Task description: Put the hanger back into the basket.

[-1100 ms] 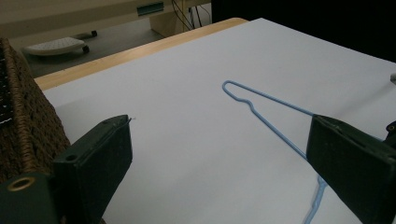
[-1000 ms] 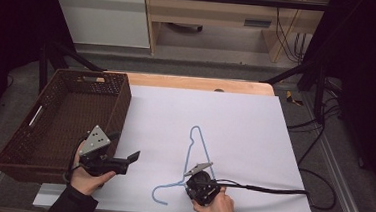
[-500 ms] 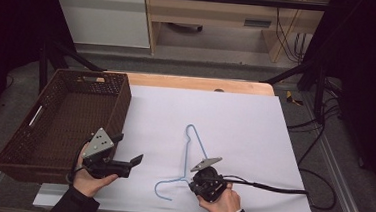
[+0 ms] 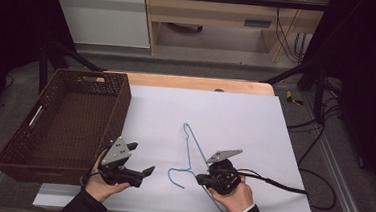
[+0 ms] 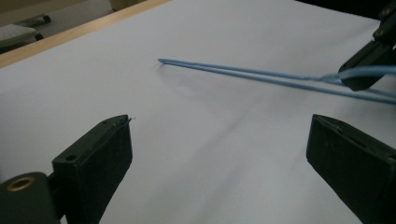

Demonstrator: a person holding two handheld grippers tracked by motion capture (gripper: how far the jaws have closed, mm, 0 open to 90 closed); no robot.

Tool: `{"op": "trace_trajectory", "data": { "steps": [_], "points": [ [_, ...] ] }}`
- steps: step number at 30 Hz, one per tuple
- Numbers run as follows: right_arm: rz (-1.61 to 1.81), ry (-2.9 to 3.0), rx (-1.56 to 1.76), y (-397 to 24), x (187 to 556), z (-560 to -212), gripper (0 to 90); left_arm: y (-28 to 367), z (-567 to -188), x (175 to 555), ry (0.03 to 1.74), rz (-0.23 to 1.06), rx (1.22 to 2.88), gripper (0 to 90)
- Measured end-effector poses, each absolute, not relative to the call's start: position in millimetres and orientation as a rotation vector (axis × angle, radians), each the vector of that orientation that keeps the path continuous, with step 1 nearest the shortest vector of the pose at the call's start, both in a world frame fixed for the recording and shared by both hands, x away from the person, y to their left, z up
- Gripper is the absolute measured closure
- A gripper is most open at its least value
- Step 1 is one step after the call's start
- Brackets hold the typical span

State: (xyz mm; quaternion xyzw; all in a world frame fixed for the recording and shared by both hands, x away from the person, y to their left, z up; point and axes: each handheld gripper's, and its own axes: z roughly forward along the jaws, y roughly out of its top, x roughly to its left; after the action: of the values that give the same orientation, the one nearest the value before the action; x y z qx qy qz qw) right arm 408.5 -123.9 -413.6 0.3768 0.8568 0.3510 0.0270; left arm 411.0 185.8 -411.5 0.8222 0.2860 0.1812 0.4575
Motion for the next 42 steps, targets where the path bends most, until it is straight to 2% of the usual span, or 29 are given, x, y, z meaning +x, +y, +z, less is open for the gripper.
{"op": "trace_trajectory", "data": {
  "steps": [7,14,19,27,42],
  "points": [
    [1.122,2.655,1.155,-125,408,-411,87.7,164,-420,411,0.622,0.417,2.081,8.3],
    [1.123,2.659,1.150,-125,409,-412,87.7,137,-425,406,0.570,0.339,2.056,15.9],
    [1.127,2.657,1.153,-124,409,-412,87.7,128,-427,403,0.561,0.319,2.018,25.7],
    [1.127,2.659,1.153,-124,409,-412,87.7,120,-427,403,0.556,0.260,1.951,48.1],
    [1.118,2.664,1.144,-125,409,-412,87.6,112,-431,403,0.561,0.247,1.918,72.3]
  ]
}}
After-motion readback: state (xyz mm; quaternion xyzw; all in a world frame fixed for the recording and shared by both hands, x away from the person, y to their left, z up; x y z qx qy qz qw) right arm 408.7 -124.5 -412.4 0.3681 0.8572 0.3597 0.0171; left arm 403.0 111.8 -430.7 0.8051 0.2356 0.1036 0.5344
